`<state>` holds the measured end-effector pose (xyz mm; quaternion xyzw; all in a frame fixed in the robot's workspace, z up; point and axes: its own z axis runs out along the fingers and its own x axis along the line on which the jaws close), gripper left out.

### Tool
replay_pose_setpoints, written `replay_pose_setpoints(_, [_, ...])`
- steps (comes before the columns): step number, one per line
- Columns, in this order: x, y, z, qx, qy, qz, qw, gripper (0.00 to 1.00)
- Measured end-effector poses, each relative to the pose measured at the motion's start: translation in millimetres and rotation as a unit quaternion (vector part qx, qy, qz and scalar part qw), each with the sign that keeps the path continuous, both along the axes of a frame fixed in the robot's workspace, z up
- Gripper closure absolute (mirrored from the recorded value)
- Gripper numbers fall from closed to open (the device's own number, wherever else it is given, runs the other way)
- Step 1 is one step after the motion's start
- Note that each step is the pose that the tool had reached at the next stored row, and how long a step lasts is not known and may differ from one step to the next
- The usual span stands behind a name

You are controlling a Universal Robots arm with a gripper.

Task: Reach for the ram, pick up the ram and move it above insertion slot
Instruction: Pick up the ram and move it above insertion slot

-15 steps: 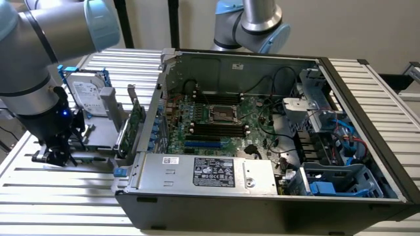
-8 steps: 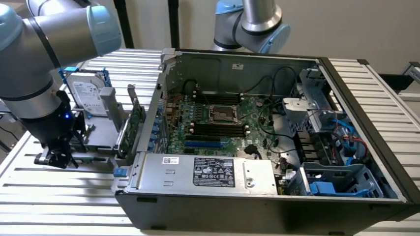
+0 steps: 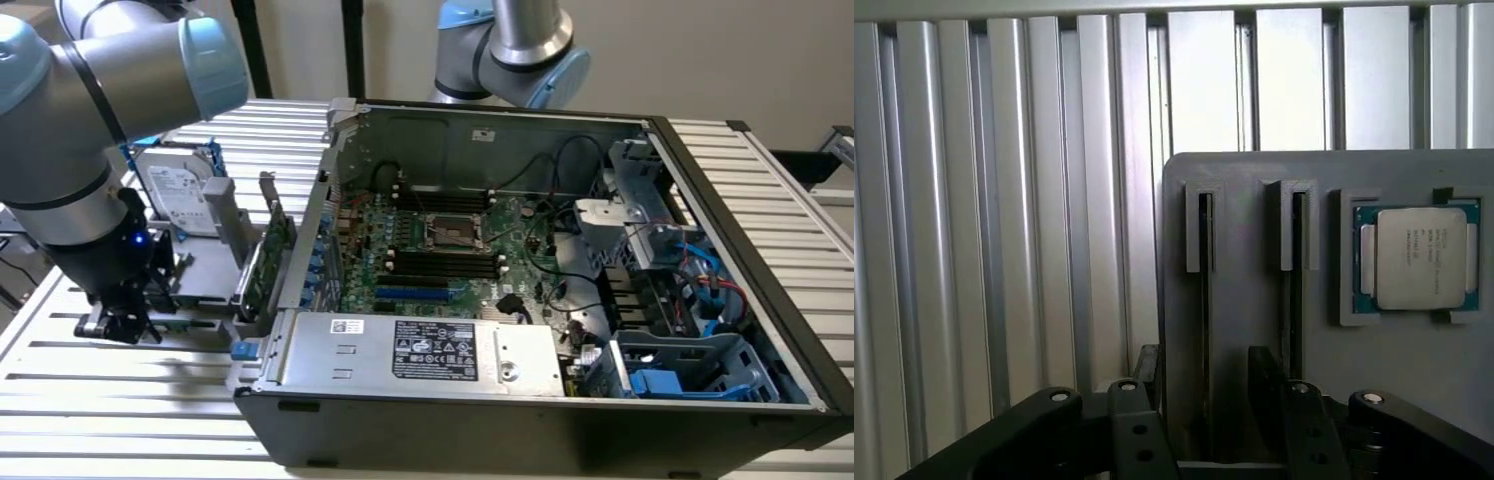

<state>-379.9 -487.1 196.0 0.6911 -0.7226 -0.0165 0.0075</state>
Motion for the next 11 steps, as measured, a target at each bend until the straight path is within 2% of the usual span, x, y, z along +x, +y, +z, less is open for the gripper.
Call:
replay_pose_setpoints(1, [0.0, 0.0, -0.1, 0.0, 0.0, 0.001, 1.0, 0.54])
replay_pose_setpoints(2, [0.1, 0.0, -0.1, 0.0, 0.0, 0.002, 1.0, 0.6])
replay_pose_setpoints(3, [0.2, 0.0, -0.2, 0.0, 0.0, 0.002, 1.0, 0.6])
replay_pose_setpoints(4, [0.3, 0.0, -0.3, 0.0, -0.0001, 0.003, 1.0, 0.67])
replay_pose_setpoints(11, [1.8, 0.0, -0.3, 0.0, 0.0, 0.008, 1.0, 0.69])
